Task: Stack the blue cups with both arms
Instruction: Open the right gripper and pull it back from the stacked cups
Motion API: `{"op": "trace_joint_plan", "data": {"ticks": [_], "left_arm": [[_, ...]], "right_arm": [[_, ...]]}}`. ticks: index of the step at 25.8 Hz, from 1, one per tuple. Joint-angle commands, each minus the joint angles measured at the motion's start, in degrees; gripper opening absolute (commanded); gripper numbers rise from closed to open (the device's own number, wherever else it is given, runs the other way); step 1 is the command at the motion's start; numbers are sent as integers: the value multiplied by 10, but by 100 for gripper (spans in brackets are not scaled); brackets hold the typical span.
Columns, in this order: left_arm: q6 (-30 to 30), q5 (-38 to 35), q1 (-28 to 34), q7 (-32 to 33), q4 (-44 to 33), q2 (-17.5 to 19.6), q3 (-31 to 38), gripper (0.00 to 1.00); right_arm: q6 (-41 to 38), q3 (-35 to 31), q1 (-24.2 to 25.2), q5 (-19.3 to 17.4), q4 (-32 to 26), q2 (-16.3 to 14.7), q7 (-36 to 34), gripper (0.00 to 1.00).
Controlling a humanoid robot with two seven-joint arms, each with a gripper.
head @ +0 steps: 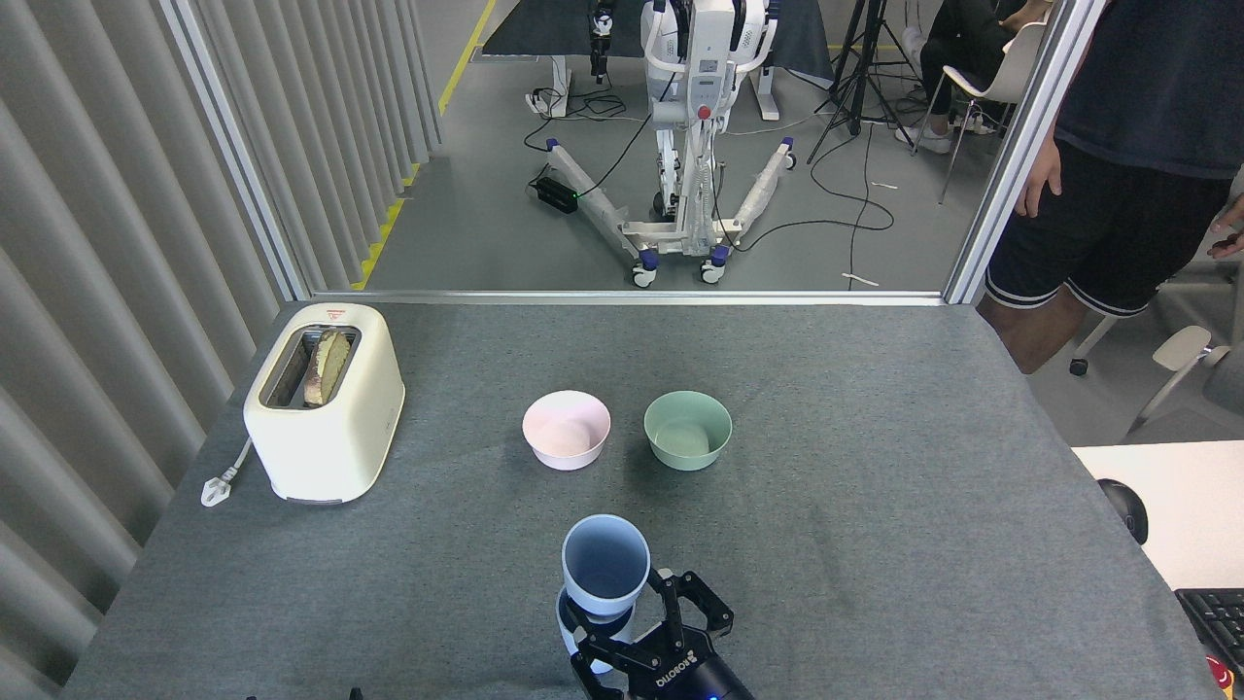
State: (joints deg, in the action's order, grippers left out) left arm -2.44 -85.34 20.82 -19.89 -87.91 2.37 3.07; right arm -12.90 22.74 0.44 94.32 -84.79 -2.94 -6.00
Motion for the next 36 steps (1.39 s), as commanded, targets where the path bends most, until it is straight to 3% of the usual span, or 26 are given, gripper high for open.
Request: {"op": "trace_joint_plan", "data": {"ticks": [1, 3, 4, 5, 15, 20, 25, 30, 33, 36], "left_arm": [[0, 0, 0, -1, 0, 0, 0, 100], [0, 0, 0, 0, 0, 0, 0, 100], [0, 0, 0, -1, 0, 0, 0, 100], [0, 0, -1, 0, 0, 0, 0, 100], [1, 0, -1, -2, -1, 0, 0, 100], [1, 0, 0, -2, -1, 0, 0, 100], [1, 0, 0, -2, -1, 1, 0, 100], [1, 0, 0, -2, -2, -1, -2, 100], [7, 0, -1, -2, -5, -1, -7, 100], [9, 0, -4, 0, -2, -2, -19, 100]], "right_arm": [[-1, 0, 2, 0, 0, 0, 1, 63], [0, 1, 4, 0, 0, 0, 1, 75], [2, 0, 4, 0, 0, 2, 2, 90], [2, -1, 4, 0, 0, 4, 2, 99], [-3, -2, 2, -3, -1, 7, -2, 100], [1, -10, -3, -17, -20, 29, -6, 100], [2, -91, -1, -52, -42, 31, -24, 100], [-4, -250, 9, -126, -35, 21, -34, 100], [-9, -294, 64, -127, -23, -21, -35, 100], [-8, -300, 127, -127, -22, -29, -48, 100]]}}
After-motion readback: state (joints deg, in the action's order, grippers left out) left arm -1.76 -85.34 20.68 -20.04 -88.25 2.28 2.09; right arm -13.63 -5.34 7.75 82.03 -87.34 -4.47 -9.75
